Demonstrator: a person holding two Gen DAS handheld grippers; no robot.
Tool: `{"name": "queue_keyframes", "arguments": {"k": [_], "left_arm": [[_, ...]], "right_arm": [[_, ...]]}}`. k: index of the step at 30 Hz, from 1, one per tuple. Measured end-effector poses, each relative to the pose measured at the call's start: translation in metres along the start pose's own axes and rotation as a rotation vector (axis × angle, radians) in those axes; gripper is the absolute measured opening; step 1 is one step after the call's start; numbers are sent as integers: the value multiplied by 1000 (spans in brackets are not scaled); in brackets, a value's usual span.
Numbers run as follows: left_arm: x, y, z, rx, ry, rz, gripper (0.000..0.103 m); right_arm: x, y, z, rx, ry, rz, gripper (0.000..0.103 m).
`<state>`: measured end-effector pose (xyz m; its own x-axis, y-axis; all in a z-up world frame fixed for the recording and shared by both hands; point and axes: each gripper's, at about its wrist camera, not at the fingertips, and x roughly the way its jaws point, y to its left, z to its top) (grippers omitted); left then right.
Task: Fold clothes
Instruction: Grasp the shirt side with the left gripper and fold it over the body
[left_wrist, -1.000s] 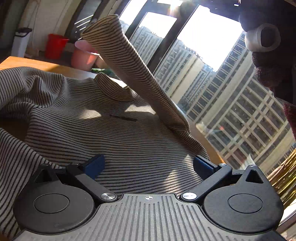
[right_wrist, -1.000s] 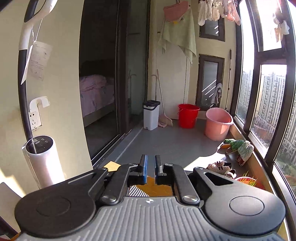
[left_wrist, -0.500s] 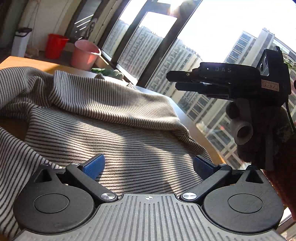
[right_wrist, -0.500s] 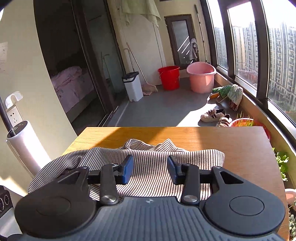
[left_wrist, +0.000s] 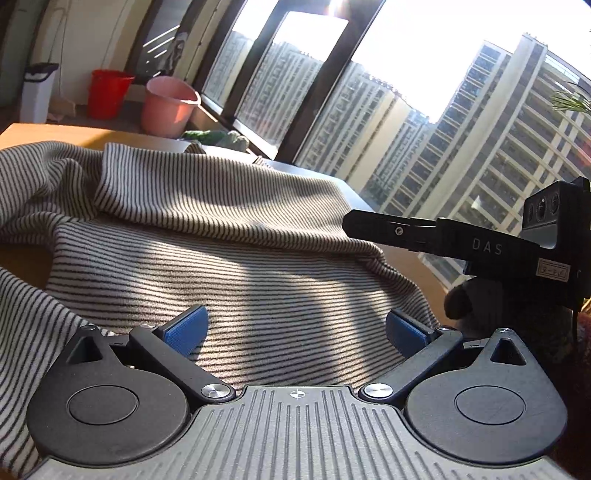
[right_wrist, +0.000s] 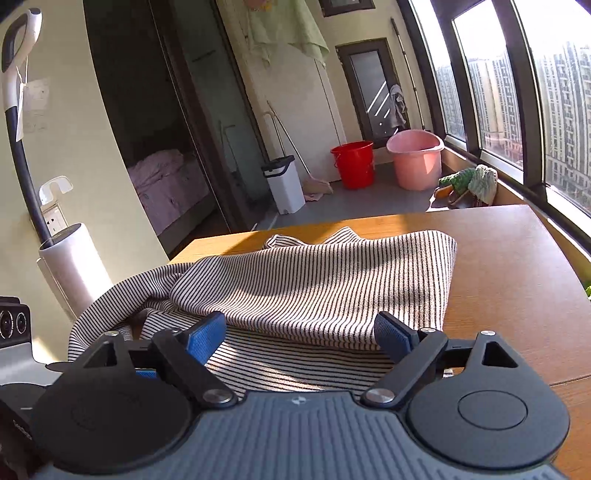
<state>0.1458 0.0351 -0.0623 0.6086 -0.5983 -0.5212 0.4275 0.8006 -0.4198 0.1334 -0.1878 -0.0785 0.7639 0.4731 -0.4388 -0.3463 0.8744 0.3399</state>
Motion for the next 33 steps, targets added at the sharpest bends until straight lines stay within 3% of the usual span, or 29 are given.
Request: {"name": "queue_keyframes", "arguments": {"k": [2, 5, 7, 11, 15, 20, 23, 28, 30, 33], "left_arm": [[-2, 1, 3, 0, 21, 0, 103], [-19, 4, 10, -48, 55, 35, 103], [-51, 5, 15, -60, 12, 80, 103], [-113, -2, 18, 7, -86, 257, 101], [-137, -1, 10, 46, -53, 405, 95], [-122, 27, 0, -112, 32, 443, 74], [-115, 46, -6, -211, 50, 419, 52], [-108, 42, -2, -168, 39, 425, 21], [-113, 36, 6, -149, 5, 409, 18], [-125, 26, 22, -115, -55, 374, 18]], "right_arm": [[-5, -4, -7, 68, -29, 65, 103], [-11, -12, -20, 114, -32, 107, 103], [-13, -18, -26, 127, -25, 133, 103], [-17, -29, -29, 175, -23, 187, 103], [-18, -20, -31, 112, -22, 204, 103], [-18, -3, -33, 21, -11, 206, 103], [-17, -5, -33, 38, -5, 208, 103], [-17, -7, -32, 49, -10, 203, 103], [-19, 0, -33, 14, -27, 185, 103], [-27, 28, -33, -148, -62, 185, 103]]}}
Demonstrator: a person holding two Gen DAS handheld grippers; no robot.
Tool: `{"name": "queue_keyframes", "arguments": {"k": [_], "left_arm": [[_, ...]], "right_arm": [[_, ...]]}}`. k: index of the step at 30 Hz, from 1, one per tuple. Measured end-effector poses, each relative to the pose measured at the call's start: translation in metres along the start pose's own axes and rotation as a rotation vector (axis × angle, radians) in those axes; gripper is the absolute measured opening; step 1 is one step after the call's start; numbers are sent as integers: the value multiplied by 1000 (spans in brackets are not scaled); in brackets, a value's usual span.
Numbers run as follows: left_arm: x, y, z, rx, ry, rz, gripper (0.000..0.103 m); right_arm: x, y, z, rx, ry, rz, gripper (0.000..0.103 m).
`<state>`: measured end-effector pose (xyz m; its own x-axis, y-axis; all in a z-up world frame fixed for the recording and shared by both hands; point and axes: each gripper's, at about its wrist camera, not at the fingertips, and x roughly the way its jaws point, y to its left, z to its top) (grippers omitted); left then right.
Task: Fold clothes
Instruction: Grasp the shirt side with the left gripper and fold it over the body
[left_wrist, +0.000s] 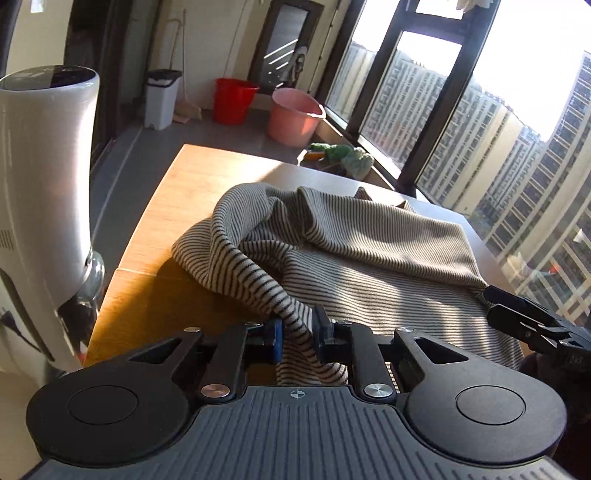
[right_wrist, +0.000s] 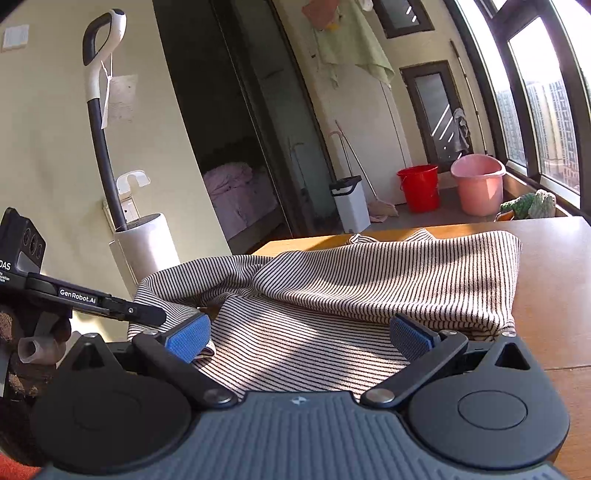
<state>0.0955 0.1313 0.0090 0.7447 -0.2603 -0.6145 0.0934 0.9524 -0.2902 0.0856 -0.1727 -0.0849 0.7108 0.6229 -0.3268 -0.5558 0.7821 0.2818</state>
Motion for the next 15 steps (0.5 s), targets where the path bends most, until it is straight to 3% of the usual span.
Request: {"name": "queue_keyframes", "arguments": {"k": [2, 6, 10, 11, 13, 14, 15], "left_arm": [[-5, -4, 9, 5, -20, -24, 18], [-5, -10, 20, -13, -29, -61, 18], [1, -15, 23, -22, -29, -96, 18], [3, -15, 23, -27, -31, -108, 18], [0, -14, 24, -41, -52, -130, 18], [-2, -12, 24, -49, -64, -140, 19], [-6, -11, 24, -54, -87, -146, 20]], "right_arm": [[2, 28, 3, -142, 21, 27, 103], [17, 76, 4, -334, 98, 167, 100], [40, 110, 3, -437, 99, 180, 90], [48, 115, 3, -452, 100, 166, 81], [65, 120, 2, -464, 116, 140, 51], [72, 118, 4, -439, 138, 135, 20], [79, 110, 8, -362, 164, 151, 8]]}}
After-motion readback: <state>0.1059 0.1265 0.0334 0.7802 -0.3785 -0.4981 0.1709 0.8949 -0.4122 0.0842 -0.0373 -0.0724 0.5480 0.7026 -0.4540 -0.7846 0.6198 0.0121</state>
